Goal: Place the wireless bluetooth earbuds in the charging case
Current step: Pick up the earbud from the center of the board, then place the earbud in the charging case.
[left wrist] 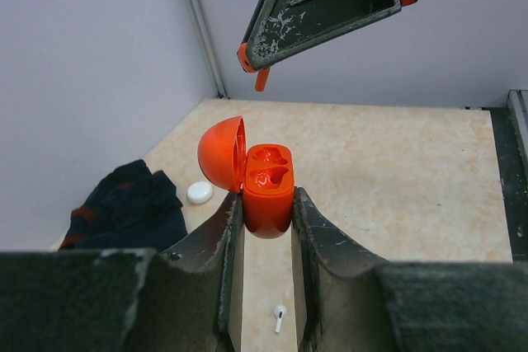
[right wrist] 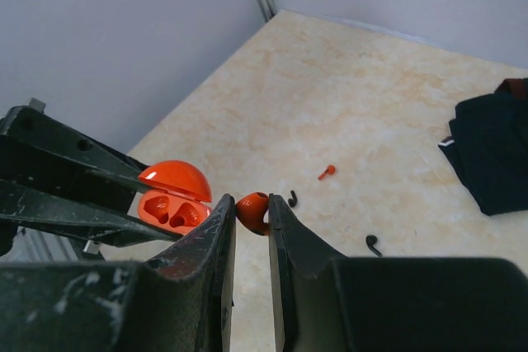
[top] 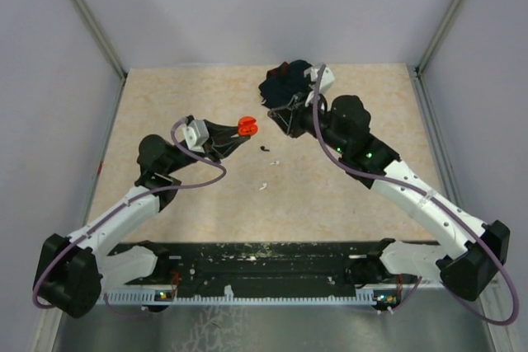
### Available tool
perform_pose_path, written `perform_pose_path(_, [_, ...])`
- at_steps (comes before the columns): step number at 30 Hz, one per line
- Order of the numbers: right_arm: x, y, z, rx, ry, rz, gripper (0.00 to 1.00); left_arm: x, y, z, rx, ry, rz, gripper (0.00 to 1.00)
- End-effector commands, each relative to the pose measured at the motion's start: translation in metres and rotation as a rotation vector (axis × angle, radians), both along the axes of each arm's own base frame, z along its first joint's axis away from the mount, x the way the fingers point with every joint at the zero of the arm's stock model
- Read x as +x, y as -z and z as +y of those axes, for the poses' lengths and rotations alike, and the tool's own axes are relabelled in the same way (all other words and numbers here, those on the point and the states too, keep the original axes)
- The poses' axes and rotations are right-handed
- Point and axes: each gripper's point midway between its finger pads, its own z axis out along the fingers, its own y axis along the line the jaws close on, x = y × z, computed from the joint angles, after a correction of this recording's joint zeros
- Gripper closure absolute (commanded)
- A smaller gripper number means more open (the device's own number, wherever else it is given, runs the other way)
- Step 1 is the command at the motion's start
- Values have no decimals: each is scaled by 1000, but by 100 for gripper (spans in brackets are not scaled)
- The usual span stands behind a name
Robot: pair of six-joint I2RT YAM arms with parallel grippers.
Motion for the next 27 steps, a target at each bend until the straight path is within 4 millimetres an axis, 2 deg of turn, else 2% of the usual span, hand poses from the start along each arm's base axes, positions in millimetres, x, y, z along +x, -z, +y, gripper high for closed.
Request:
perform_pose_path(1, [-25,-59,9,186,-90,-139,85,-9,-25,-4,-48,31,-127,99])
perform_pose_path(4, [-36,-70,12,227,-128,-184,84,-12,-29,-5,-55,37,-160,99])
perform_pose_path(7, [-41,-74,18,250,-168,-188,84,-12,-34,-5,-70,29,-176,99])
perform_pose_path(19, [-52,-67,37,297,-255,-133,84,-10,-36,-3,-93,-2,-184,99])
perform_pose_path(27, [-51,-53,46,293,-277,-80,84,-12,-37,-4,-98,6,-188,99])
